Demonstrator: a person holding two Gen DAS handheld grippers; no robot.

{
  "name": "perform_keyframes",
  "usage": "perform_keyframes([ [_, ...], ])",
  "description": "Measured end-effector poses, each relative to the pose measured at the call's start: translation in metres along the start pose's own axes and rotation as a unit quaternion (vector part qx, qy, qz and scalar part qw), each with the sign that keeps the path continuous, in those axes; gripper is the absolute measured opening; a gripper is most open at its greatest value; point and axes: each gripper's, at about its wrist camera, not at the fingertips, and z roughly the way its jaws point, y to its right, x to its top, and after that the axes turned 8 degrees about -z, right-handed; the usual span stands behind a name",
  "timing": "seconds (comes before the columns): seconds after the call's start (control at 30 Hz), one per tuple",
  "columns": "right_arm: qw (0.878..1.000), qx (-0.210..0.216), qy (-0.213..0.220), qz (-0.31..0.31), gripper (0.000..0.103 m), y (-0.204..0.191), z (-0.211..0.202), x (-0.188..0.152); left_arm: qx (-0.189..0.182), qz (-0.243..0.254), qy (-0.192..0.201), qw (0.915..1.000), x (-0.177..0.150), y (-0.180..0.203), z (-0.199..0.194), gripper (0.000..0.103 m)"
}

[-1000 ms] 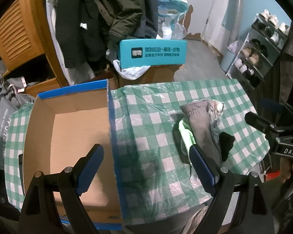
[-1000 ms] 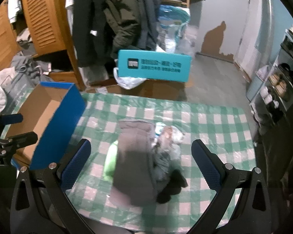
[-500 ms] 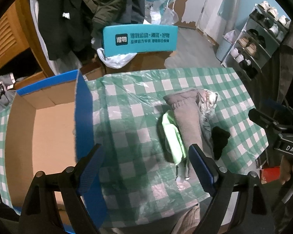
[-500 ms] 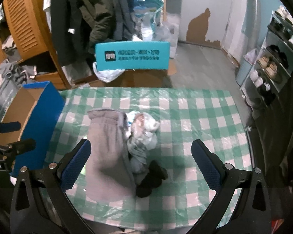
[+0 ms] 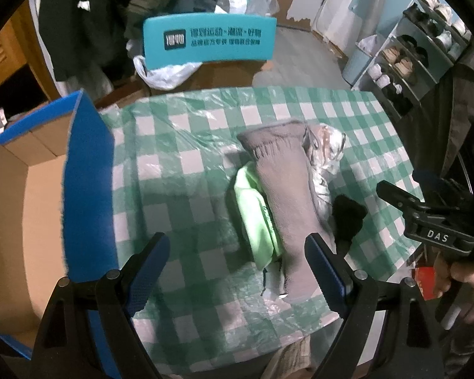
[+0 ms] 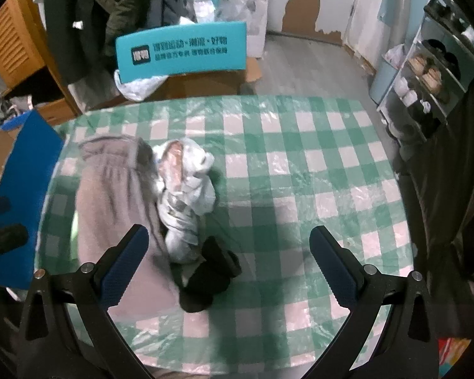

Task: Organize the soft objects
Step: 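Lower the right tool onto the black sock and close its fingers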

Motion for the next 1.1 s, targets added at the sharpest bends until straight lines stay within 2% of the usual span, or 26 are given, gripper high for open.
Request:
perform_keyframes([
  [0.3, 0.999, 0.004, -0.042, -0.003, 0.101, 0.0, 0.038, -0.01, 0.003, 0.001, -0.015, 0.9999, 0.0, 0.009, 0.024, 0.089],
  [0.53, 0.997, 0.018, -0.074, 0.014, 0.096, 0.002, 0.056, -0.02, 0.007, 0.009, -0.022, 0.9997, -0.001, 0.017, 0.038, 0.089],
  [1.0, 0.994, 0.02, -0.108, -0.011, 0.077, -0.007, 0.081, -0.035, 0.006, -0.001, -0.029, 0.9996, 0.005, 0.019, 0.047, 0.089],
  [1.1, 0.993, 0.026, -0.112, -0.012, 0.065, -0.006, 0.084, -0.037, 0.005, -0.003, -0.027, 0.9996, 0.007, 0.02, 0.047, 0.089],
])
